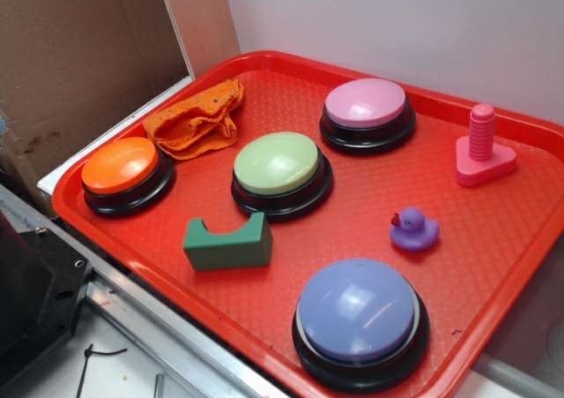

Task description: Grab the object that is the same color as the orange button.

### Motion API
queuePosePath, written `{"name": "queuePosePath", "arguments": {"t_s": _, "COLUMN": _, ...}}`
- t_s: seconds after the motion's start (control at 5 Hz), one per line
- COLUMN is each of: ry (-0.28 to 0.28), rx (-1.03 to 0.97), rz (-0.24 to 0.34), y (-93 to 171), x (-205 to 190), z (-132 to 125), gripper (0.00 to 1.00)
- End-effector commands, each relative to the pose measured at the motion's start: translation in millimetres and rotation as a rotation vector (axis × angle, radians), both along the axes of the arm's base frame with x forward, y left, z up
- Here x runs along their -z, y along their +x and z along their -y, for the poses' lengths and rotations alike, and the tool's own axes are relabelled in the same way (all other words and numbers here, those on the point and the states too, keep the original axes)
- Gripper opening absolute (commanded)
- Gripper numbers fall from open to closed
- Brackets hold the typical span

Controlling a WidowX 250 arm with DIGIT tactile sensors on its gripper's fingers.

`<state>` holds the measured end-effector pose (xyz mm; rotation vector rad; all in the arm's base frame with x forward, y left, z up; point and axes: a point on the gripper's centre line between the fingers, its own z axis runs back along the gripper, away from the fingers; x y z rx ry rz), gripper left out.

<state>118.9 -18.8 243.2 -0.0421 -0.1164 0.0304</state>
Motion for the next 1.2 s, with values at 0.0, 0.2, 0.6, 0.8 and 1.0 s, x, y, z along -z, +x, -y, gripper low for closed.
{"name": "queuePosePath", "arguments": {"t_s": 0.0, "ry": 0.000, "rx": 0.000, "rz": 0.000, "y": 0.0, "x": 0.0, "z": 0.0, "gripper": 1.00}}
{"name": "queuePosePath", "arguments": {"t_s": 0.2, "ry": 0.000, "rx": 0.000, "rz": 0.000, "y": 0.0, "x": 0.0, "z": 0.0, "gripper": 1.00}}
{"name": "queuePosePath", "arguments": {"t_s": 0.6, "ry": 0.035, "rx": -0.071, "rz": -0.008, "y": 42.0, "x": 11.4, "z": -4.2, "gripper": 1.00}}
{"name": "queuePosePath", "arguments": {"t_s": 0.8, "ry": 0.133, "rx": 0.027, "rz": -0.004, "y": 88.1, "x": 41.9, "z": -22.4, "gripper": 1.00}}
{"name": "queuePosePath", "arguments": {"t_s": 1.0, "ry": 0.193, "rx": 0.236, "rz": -0.027, "y": 123.1, "x": 81.9, "z": -48.5, "gripper": 1.00}}
